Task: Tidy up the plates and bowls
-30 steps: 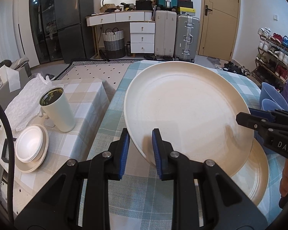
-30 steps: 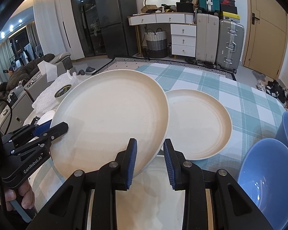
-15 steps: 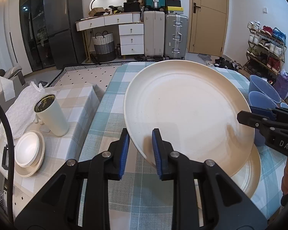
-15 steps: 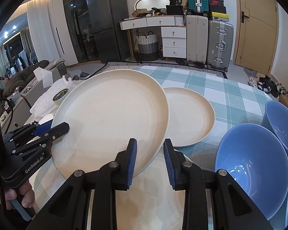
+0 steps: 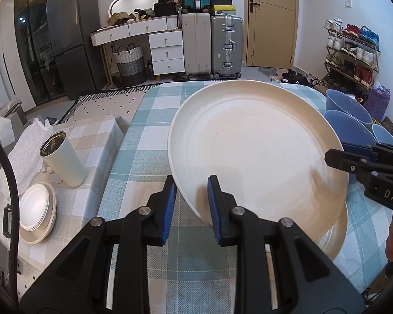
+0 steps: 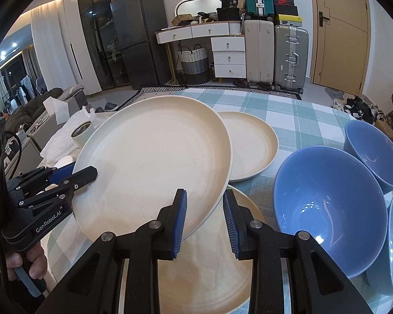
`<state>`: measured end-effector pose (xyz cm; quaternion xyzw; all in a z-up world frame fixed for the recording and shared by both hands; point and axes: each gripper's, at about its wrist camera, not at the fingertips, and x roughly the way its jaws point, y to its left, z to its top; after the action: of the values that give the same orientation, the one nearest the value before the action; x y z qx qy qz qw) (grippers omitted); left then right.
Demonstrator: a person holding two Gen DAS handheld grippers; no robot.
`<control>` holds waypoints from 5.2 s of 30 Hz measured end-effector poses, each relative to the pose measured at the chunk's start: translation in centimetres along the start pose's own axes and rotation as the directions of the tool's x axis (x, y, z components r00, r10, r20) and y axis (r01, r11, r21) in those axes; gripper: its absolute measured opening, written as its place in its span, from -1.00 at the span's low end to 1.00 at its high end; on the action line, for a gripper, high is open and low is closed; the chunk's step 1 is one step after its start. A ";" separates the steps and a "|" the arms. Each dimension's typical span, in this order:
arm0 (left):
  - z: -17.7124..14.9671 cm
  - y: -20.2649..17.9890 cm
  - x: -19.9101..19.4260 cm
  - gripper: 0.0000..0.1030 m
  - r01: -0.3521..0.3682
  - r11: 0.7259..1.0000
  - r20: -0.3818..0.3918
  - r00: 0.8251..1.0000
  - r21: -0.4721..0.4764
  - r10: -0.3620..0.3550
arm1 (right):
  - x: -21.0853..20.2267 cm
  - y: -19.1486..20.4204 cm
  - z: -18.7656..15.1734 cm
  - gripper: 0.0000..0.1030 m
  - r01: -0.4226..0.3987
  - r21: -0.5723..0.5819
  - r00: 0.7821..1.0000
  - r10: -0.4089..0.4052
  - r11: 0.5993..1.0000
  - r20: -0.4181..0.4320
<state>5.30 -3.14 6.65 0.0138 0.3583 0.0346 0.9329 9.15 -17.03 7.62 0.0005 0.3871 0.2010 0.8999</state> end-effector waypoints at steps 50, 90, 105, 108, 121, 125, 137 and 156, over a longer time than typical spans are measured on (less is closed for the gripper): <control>-4.8 -4.1 1.9 -0.55 0.072 0.988 -0.101 0.993 0.138 -0.058 | -1.8 -2.2 -6.6 -0.43 0.060 0.064 0.995 -0.055 0.996 -0.081; -6.7 -6.0 5.3 -0.47 0.010 0.968 -0.120 0.993 0.251 0.021 | 0.7 -1.7 -8.5 -0.43 0.160 -0.009 0.979 -0.160 0.987 -0.128; -7.3 -6.8 5.8 -0.45 -0.021 0.950 -0.118 0.991 0.311 0.061 | 0.9 -1.6 -8.7 -0.41 0.169 -0.028 0.977 -0.171 0.985 -0.130; -7.2 -6.7 5.9 -0.40 -0.011 0.952 -0.122 0.991 0.306 0.050 | 0.9 -1.5 -8.7 -0.39 0.171 -0.037 0.976 -0.175 0.985 -0.133; -6.8 -5.2 5.8 -0.32 0.067 0.973 -0.148 0.988 0.220 -0.035 | 0.8 -1.9 -8.7 -0.22 0.138 -0.029 0.979 -0.140 0.990 -0.145; -6.4 -4.6 5.1 -0.07 0.091 0.979 -0.136 0.988 0.181 -0.067 | -0.2 -1.3 -8.2 -0.03 0.123 -0.028 0.985 -0.125 0.992 -0.116; -4.6 -2.8 0.7 0.48 0.137 0.987 -0.031 0.990 0.086 -0.135 | -3.9 -0.2 -7.0 0.66 0.088 -0.024 0.996 -0.088 0.996 -0.020; -2.1 -2.7 -3.4 0.95 0.158 0.987 0.079 0.984 0.024 -0.159 | -7.2 -0.2 -3.8 0.96 0.103 -0.061 0.990 -0.096 0.993 0.106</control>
<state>1.54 -6.07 7.19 -0.0051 0.3205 -0.0436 0.9462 2.07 -20.46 9.94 -0.0381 0.3327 0.1683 0.9271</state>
